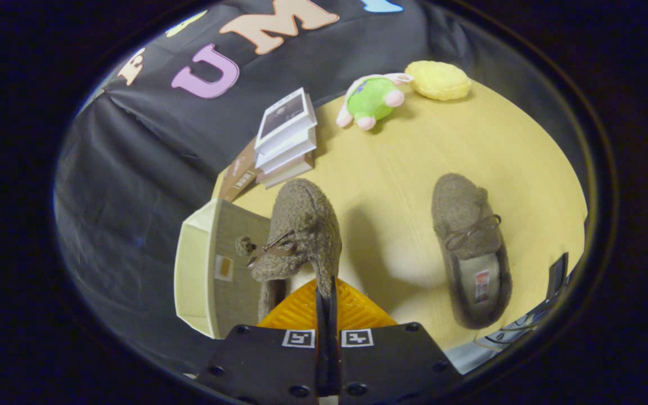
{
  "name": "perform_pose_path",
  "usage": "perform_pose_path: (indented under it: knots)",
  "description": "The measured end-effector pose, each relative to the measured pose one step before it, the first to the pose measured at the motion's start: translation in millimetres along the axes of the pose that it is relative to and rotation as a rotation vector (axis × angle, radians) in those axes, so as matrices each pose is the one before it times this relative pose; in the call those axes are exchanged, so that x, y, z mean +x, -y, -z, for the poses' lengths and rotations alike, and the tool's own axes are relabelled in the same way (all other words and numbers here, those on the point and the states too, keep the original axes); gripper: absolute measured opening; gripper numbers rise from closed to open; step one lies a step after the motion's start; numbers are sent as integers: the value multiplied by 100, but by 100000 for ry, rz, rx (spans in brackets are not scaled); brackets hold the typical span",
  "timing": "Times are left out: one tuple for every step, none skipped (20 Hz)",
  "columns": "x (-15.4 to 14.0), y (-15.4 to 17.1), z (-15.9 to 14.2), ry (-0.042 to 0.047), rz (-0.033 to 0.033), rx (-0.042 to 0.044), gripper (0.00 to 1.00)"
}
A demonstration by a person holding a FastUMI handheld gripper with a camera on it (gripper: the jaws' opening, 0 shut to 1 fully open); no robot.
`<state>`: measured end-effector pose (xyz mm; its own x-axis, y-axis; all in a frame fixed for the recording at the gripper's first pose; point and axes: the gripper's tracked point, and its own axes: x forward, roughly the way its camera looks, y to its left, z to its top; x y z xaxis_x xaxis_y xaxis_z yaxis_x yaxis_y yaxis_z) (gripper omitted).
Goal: Open the storage box then place both shoes into the box .Put the left shoe in first, then the right shoe, with the right side of both shoes facing outward in a uniform manner.
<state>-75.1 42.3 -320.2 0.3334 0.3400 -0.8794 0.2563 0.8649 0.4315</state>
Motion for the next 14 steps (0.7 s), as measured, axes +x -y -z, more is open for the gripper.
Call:
perform_pose_path:
  knots:
    - [-594, -1168, -369, 1284, -1218, -42, 3]
    - [-306, -1147, -419, 1183, -1155, -269, 3]
    - [-149, -1156, -275, 853, -1028, -262, 3]
    - [-254, -1230, -289, 718, -1179, -94, 3]
    - [-355, -1305, 20, 496, -1583, -814, 3]
    - [-114, -1209, -159, 655, -1372, -752, 3]
    - [-53, -1255, -183, 417, -1583, -731, 3]
    - [96, -1211, -206, 847, -1223, -689, 3]
    - [91, -1199, 24, 228, -1261, -644, 3]
    - [187, -1168, 29, -98, -1327, -433, 3]
    - [239, -1123, 271, -338, -1248, -382, 3]
    - [447, -1022, 276, -709, -1035, -282, 3]
    - [581, -987, 401, -694, -923, -619, 3]
    - [490, -787, 475, -1048, -434, -498, 3]
